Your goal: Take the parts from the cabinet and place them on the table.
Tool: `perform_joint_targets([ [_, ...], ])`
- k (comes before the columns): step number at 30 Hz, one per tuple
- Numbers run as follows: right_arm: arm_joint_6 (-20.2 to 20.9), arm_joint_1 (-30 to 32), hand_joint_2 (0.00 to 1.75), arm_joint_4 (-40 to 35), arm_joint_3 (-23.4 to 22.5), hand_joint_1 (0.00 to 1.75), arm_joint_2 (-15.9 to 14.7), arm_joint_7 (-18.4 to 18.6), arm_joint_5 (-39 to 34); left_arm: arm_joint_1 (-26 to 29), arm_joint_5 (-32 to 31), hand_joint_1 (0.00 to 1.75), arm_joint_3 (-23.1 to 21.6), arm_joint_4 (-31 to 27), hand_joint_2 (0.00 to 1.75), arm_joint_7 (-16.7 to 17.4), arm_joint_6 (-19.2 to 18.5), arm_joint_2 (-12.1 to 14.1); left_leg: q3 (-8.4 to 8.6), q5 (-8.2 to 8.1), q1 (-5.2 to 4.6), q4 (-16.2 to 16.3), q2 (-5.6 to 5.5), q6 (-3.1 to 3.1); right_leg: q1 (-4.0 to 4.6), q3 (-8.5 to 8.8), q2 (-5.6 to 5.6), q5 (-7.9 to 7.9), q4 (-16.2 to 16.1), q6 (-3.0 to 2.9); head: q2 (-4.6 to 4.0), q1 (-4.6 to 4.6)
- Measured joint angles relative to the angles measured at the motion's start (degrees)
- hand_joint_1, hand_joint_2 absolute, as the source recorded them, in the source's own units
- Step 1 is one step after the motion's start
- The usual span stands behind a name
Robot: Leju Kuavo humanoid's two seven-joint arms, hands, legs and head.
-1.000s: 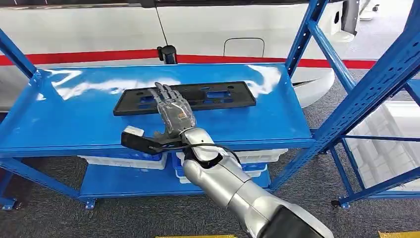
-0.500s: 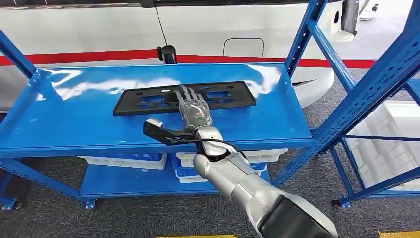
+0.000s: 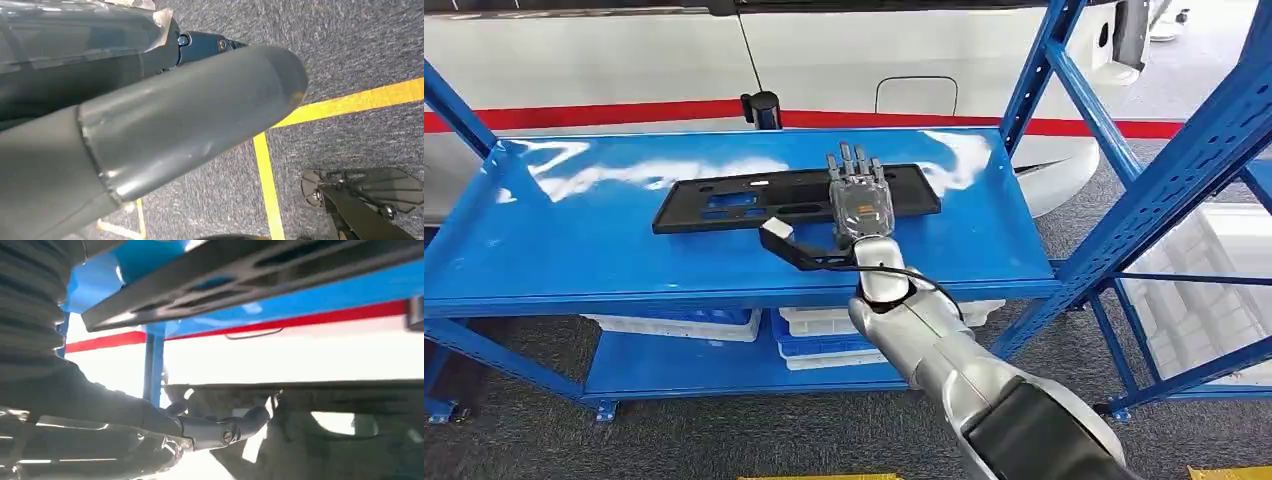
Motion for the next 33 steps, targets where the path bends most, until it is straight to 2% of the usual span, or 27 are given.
perform_joint_targets([
  [4, -0.15, -0.01, 1.75, -0.02, -2.38, 0.00, -0.65, 0.28, 0.65, 0.00, -0.07, 0.00, 0.00, 0.00, 0.00, -0.02, 0.00, 0.00, 0.00, 0.00, 0.00, 0.00, 0.00, 0.00, 0.00, 0.00, 0.00, 0.00, 0.00, 0.00, 0.00, 0.00],
  [12, -0.41, 0.02, 1.75, -0.02, -4.15, 0.00, -1.20, 1.03, 2.32, -0.01, -0.07, 0.00, 0.00, 0.00, 0.00, -0.61, 0.02, 0.00, 0.01, 0.00, 0.01, -0.01, 0.02, 0.00, 0.01, -0.01, 0.00, 0.00, 0.00, 0.00, 0.00, -0.02],
  [14, 0.13, 0.05, 1.75, -0.02, -4.63, 0.00, -1.27, 1.14, 2.80, 0.00, -0.07, 0.00, 0.00, 0.00, 0.00, -0.87, 0.00, 0.00, 0.01, 0.00, 0.01, -0.02, 0.02, 0.00, 0.01, -0.01, 0.00, 0.00, 0.00, 0.00, 0.00, 0.00],
  [20, 5.20, 0.79, 1.75, -0.02, -6.35, 0.00, -1.35, 1.77, 5.28, -0.01, -0.61, 0.00, 0.00, 0.00, 0.00, -1.79, -0.20, -0.02, 0.01, 0.00, 0.00, -0.01, 0.03, 0.00, 0.00, -0.01, 0.00, 0.00, 0.00, 0.00, 0.00, 0.00],
  [33, 6.69, 2.06, 1.75, -0.02, -8.72, 0.00, -1.73, 1.97, 7.32, -0.01, -0.55, 0.00, 0.04, 0.00, 0.00, -1.86, -0.15, -0.02, 0.01, 0.00, 0.00, -0.02, 0.06, 0.00, 0.01, -0.02, 0.00, 0.00, 0.00, 0.00, 0.00, 0.00],
])
